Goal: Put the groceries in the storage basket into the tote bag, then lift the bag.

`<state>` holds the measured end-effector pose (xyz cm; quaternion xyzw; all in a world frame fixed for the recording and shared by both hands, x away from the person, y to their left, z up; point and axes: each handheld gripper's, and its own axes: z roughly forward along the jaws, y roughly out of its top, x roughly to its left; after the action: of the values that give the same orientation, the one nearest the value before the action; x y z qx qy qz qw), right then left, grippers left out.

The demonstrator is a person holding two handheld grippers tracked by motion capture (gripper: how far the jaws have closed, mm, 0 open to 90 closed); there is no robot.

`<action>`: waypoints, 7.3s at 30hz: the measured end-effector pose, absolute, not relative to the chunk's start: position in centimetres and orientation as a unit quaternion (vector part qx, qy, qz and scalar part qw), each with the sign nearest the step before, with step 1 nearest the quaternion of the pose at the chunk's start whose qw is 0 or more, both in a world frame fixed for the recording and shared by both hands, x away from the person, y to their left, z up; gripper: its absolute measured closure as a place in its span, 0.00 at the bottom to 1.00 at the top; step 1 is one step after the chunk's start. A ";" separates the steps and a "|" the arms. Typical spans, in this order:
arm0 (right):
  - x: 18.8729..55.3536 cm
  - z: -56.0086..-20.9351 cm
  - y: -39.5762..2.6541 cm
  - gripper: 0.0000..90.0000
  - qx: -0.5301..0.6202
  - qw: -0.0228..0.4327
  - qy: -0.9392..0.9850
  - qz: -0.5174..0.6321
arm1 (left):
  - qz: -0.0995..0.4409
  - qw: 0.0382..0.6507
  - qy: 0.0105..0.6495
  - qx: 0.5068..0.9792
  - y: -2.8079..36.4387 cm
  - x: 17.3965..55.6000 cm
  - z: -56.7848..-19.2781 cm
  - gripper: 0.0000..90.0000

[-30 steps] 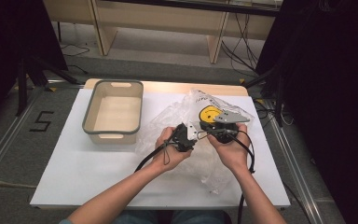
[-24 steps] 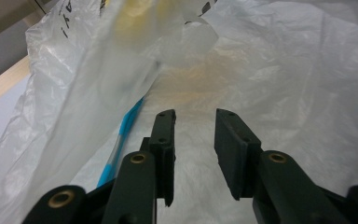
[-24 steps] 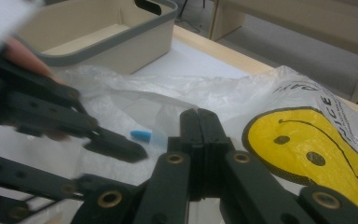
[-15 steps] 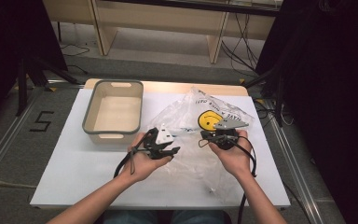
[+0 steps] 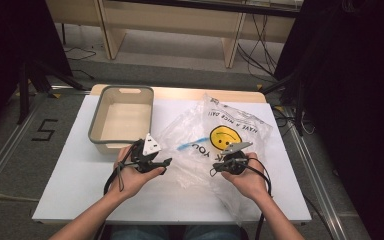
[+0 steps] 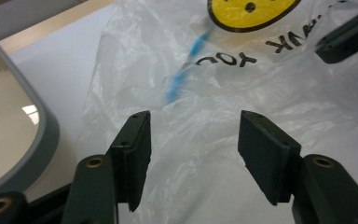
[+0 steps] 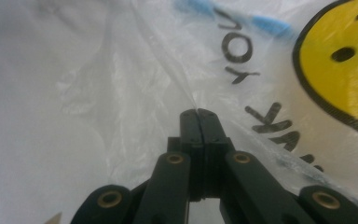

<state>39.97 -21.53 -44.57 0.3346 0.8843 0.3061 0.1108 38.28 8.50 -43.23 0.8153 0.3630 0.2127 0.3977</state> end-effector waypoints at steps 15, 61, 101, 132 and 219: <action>39.0 -45.7 -21.7 0.85 0.336 0.094 0.884 0.312 | 0.219 0.370 0.391 0.814 10.5 38.2 -45.3 0.42; 36.8 -42.9 -28.8 0.54 0.403 0.191 0.795 0.410 | 0.196 0.355 0.413 0.815 11.8 38.2 -46.8 0.35; 33.2 -43.5 -29.3 0.50 0.348 0.129 0.866 0.334 | 0.144 0.293 0.408 0.853 10.6 38.3 -48.1 0.97; 33.1 -46.5 -28.8 0.85 0.315 0.091 0.917 0.225 | 0.128 0.289 0.405 0.858 10.6 37.5 -47.6 0.99; 35.6 -42.6 -33.7 1.00 0.443 0.281 0.782 0.336 | 0.216 0.459 0.308 0.805 9.5 34.5 -40.3 0.99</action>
<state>35.57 -33.66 -42.61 0.4435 0.7823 0.3356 0.2806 34.50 9.50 -40.35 0.8046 0.3082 0.2160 0.4593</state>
